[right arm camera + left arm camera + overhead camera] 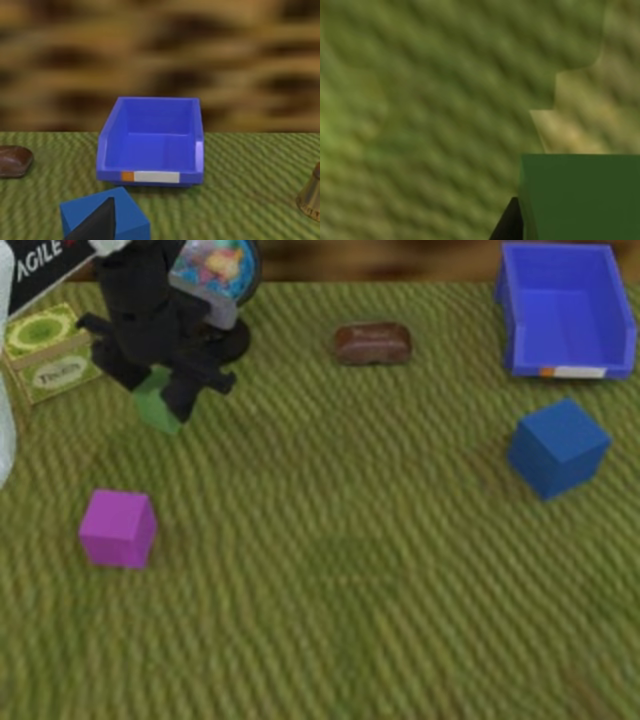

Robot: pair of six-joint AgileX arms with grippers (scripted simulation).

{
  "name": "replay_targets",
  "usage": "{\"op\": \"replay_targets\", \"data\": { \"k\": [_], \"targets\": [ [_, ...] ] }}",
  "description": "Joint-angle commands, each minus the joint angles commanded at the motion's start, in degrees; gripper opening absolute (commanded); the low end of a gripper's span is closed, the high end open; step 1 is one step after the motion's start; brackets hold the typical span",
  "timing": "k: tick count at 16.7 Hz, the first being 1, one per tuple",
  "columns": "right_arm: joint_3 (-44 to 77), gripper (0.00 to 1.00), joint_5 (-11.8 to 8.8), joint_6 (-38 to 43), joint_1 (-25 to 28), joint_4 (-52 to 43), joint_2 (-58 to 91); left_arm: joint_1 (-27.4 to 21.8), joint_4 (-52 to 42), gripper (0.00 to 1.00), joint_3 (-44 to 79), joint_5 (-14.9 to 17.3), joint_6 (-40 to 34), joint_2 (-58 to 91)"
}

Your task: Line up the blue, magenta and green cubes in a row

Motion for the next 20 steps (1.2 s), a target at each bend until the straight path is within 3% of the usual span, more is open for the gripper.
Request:
{"op": "replay_targets", "data": {
  "k": [4,7,11,17,20],
  "targets": [
    [0.00,1.00,0.00,0.00,0.00,0.00,0.00,-1.73,0.00,0.00,0.05,-0.13,-1.88,0.24],
    [0.00,1.00,0.00,0.00,0.00,0.00,0.00,-6.28,-0.47,0.00,0.44,-0.43,-9.15,0.30],
    [0.00,1.00,0.00,0.00,0.00,0.00,0.00,-15.41,-1.32,0.00,0.01,-0.92,-25.71,-0.14],
    [0.00,1.00,0.00,0.00,0.00,0.00,0.00,-31.40,-2.54,0.00,-2.19,-1.38,-57.15,-1.75],
    [0.00,1.00,0.00,0.00,0.00,0.00,0.00,-37.84,-2.34,0.00,-3.25,-1.69,-68.24,-3.38]
  ]
}}
